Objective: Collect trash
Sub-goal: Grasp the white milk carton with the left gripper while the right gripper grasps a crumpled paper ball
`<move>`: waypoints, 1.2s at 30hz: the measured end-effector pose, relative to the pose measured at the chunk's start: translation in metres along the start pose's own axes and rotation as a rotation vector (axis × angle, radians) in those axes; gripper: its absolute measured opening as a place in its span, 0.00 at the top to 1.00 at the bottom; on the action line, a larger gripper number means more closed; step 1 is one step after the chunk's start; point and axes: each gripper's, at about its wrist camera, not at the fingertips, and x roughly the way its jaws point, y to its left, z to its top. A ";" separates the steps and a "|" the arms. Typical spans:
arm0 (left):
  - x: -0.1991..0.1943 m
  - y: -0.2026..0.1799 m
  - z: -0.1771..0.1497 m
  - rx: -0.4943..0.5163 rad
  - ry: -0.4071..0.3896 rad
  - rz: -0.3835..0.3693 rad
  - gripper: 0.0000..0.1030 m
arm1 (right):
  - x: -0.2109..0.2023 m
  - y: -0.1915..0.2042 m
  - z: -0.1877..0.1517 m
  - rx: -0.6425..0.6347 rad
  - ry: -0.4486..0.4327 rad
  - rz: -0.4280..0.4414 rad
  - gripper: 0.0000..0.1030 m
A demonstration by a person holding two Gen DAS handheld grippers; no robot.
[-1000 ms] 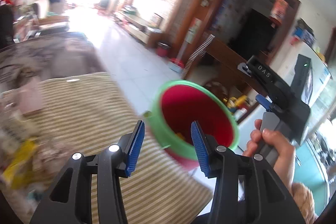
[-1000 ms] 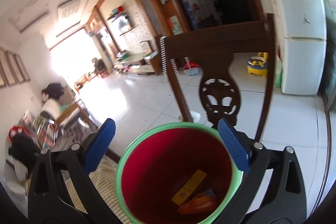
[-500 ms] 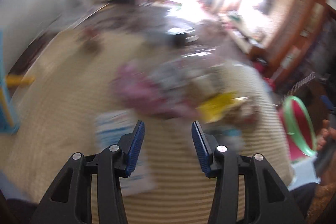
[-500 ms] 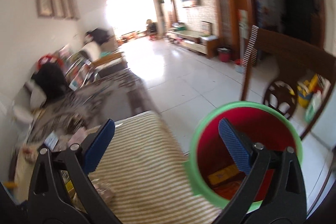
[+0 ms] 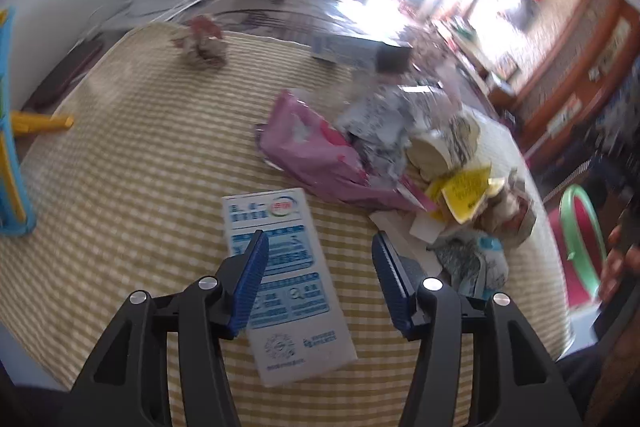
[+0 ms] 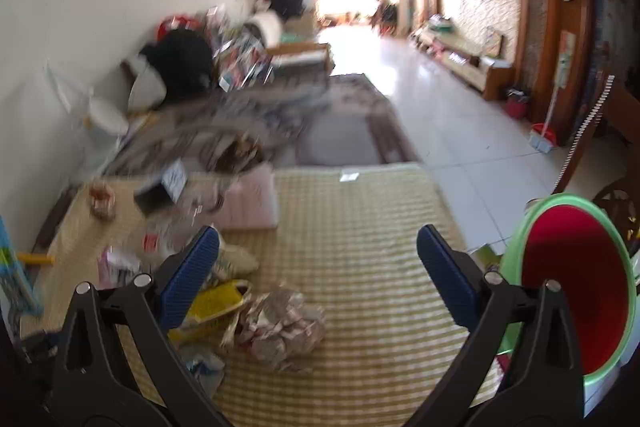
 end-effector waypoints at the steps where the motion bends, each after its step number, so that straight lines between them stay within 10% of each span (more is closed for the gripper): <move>1: -0.001 0.004 -0.001 -0.019 -0.005 0.013 0.46 | 0.009 0.002 -0.002 -0.002 0.050 0.014 0.05; 7: 0.005 0.004 -0.001 0.006 -0.019 0.050 0.40 | 0.051 -0.012 -0.030 0.135 0.306 0.222 0.07; 16: 0.000 0.015 -0.001 -0.068 -0.030 0.045 0.39 | 0.081 -0.002 -0.055 0.106 0.463 0.233 0.24; 26: 0.035 0.008 -0.010 -0.045 0.074 0.052 0.42 | 0.072 -0.001 -0.051 0.108 0.392 0.228 0.57; 36: 0.011 -0.013 -0.005 -0.008 -0.045 0.048 0.48 | 0.051 -0.016 -0.035 0.133 0.296 0.254 0.58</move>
